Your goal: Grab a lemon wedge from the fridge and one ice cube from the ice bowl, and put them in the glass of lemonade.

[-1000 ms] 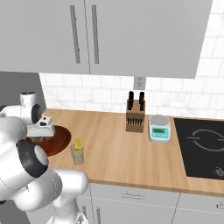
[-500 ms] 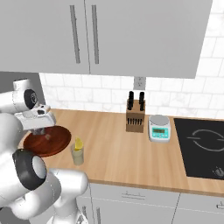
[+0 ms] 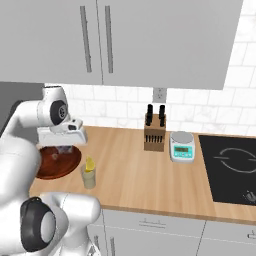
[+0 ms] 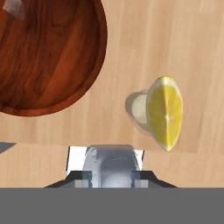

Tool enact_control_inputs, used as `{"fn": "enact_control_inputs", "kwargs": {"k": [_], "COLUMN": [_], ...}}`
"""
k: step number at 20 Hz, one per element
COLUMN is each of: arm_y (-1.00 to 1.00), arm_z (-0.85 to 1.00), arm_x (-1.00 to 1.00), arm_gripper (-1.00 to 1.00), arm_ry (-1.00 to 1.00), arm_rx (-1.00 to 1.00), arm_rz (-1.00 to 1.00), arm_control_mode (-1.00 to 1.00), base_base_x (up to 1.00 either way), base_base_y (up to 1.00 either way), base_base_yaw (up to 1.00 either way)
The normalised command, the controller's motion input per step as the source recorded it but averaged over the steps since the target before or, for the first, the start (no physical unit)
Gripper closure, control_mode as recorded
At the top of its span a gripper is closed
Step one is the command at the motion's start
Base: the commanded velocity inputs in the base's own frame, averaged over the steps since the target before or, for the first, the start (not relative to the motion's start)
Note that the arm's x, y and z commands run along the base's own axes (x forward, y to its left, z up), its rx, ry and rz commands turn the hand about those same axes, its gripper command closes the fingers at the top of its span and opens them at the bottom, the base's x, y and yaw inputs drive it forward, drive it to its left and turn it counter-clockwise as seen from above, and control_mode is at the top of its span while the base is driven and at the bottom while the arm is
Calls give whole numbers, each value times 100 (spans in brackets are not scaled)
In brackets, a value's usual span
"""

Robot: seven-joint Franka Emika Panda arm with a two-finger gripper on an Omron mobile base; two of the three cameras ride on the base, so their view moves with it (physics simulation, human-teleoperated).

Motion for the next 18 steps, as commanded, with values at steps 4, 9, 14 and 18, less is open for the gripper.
{"fn": "enact_control_inputs", "kwargs": {"k": [4, 9, 14, 18], "arm_y": [-71, -35, 0, 3], "arm_z": [0, -1, 0, 0], "arm_x": [-1, 9, 45, 13], "arm_gripper": [100, 100, 100, 100], "arm_ry": [-8, 0, 0, 0], "arm_rx": [16, 1, 0, 0], "arm_rz": [0, 0, 0, 0], "arm_control_mode": [-100, -100, -100, -100], "base_base_x": [0, 0, 0, 0], "base_base_y": [0, 0, 0, 0], "base_base_yaw": [0, 0, 0, 0]}}
